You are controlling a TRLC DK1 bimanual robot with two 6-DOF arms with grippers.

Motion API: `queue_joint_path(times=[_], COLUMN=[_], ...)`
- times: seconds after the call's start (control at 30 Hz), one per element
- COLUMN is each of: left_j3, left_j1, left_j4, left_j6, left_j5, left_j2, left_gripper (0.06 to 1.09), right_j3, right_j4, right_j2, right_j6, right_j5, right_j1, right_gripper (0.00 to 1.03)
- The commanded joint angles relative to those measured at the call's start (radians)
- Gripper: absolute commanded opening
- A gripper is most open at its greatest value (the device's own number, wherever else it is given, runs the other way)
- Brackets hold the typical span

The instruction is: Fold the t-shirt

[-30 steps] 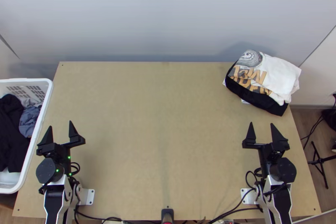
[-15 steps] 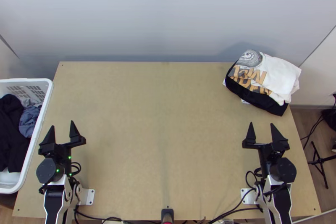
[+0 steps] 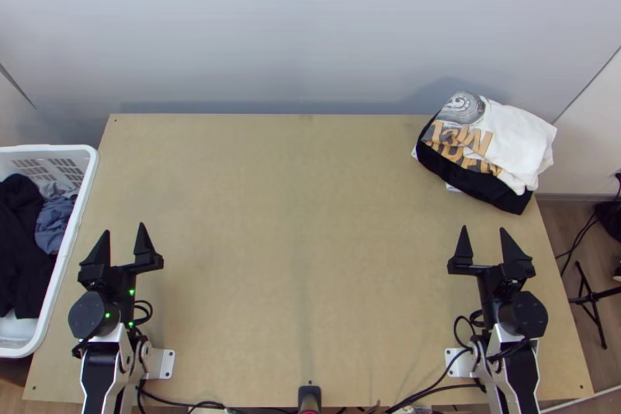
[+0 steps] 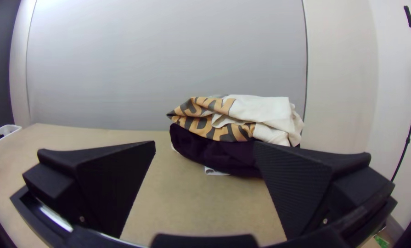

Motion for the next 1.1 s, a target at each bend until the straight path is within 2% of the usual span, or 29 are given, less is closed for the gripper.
queue_joint_path(times=[0.0, 0.23, 0.4, 0.53, 0.67, 0.8, 1.07], left_j3=[0.16, 0.485, 0.781, 1.015, 1.136, 1.194, 1.351], left_j1=[0.043, 0.063, 0.116, 0.279, 0.466, 0.685, 0.882], left_j4=[-0.163, -0.329, -0.475, -0.593, -0.637, -0.624, -0.686], left_j6=[0.085, 0.091, 0.052, 0.055, 0.203, 0.332, 0.483], left_j5=[-0.003, 0.001, -0.002, -0.002, 0.032, 0.133, 0.152], left_j2=[0.012, 0.167, 0.469, 0.701, 0.886, 1.074, 1.517], left_gripper=[1.04, 1.04, 1.04, 1.04, 1.04, 1.04, 1.04], right_j3=[0.0, 0.0, 0.0, 0.001, 0.0, 0.0, 0.0], right_j4=[0.0, 0.0, 0.0, 0.0, 0.0, 0.0, 0.0], right_j2=[0.0, 0.0, 0.0, 0.0, 0.0, 0.0, 0.0], right_j6=[0.0, 0.0, 0.0, 0.0, 0.0, 0.0, 0.0], right_j5=[0.0, 0.0, 0.0, 0.0, 0.0, 0.0, 0.0], right_j1=[0.0, 0.0, 0.0, 0.0, 0.0, 0.0, 0.0], right_gripper=[0.99, 0.99, 0.99, 0.99, 0.99, 0.99, 0.99])
